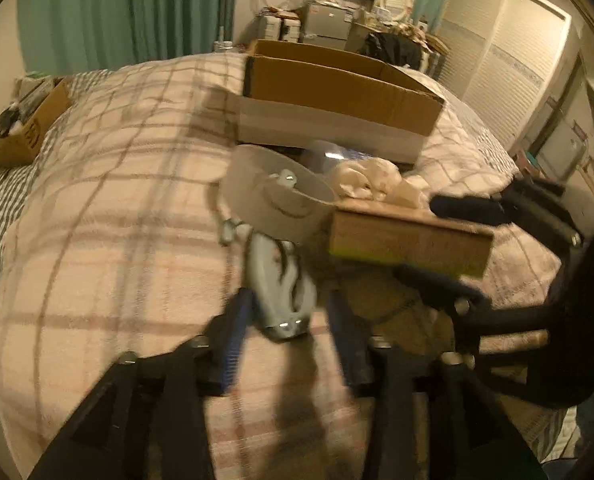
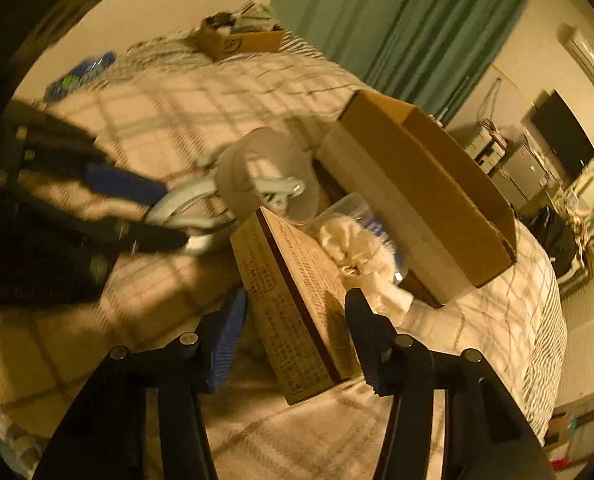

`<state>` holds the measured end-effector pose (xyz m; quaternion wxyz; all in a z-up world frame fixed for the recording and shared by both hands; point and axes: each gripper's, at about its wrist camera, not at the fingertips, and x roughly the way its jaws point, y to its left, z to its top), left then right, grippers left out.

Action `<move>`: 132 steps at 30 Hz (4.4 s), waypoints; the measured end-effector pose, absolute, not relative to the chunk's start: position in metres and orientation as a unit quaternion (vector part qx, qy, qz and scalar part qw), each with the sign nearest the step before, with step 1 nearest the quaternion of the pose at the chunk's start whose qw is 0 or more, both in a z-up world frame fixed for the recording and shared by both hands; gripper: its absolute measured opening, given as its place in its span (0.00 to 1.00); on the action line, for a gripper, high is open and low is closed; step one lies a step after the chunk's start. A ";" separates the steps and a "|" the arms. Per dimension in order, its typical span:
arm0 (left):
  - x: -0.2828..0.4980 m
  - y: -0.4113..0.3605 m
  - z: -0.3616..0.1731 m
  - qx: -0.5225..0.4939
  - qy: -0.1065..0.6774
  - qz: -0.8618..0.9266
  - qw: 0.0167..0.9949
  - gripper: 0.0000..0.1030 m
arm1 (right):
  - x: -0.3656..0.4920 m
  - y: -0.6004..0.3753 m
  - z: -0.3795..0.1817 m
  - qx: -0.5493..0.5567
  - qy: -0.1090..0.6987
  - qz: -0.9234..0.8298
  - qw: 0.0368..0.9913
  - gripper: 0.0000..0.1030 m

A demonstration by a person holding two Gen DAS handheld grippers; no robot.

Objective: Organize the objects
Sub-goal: 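Grasp the small brown medicine box with the right gripper, then carry pliers and medicine box over the cardboard box while releasing both inside, then grasp the crumpled white cloth with the right gripper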

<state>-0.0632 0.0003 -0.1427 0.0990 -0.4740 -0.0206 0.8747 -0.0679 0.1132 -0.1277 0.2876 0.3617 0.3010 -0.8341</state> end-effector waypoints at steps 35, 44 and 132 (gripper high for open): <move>-0.052 0.004 -0.057 -0.410 -0.002 0.902 0.134 0.08 | -0.065 0.173 -0.037 0.327 0.131 -0.898 0.263 0.28; -0.087 0.027 -0.004 -0.338 0.040 0.930 0.138 0.08 | -0.089 0.183 0.006 0.284 0.120 -0.923 0.233 0.28; -0.104 -0.030 -0.121 -0.352 -0.038 0.934 -0.038 1.00 | -0.150 0.140 -0.132 0.410 0.104 -0.896 0.138 0.93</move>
